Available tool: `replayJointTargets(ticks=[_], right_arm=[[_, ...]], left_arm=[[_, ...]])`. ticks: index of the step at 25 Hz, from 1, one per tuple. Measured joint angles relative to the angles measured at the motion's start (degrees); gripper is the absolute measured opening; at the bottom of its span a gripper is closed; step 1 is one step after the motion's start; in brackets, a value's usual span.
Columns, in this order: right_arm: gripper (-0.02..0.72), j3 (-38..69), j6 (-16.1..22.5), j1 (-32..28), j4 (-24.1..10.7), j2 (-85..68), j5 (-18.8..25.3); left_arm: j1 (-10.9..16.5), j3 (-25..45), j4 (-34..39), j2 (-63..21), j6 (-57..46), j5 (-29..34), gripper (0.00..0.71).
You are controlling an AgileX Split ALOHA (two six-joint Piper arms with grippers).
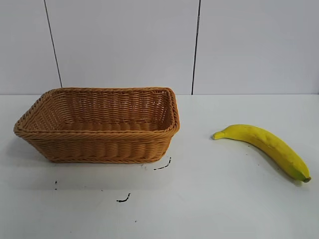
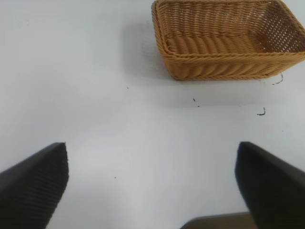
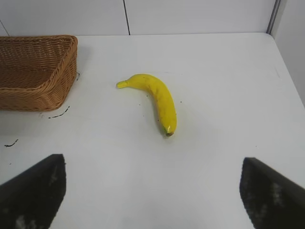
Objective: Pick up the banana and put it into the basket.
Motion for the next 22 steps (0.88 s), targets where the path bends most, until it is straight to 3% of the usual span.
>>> replayJointTargets(ticks=[12,22], right_arm=[[0.692,-0.9,0.0,0.0,-0.7,1.0,0.6],[0.692,-14.9,-0.6,0.0,-2.9,30.9,2.1]], left_arm=[[0.0,0.0,0.0,0.0,0.0,0.0,0.690],[0.0,0.0,0.0,0.0,0.0,0.0,0.690]])
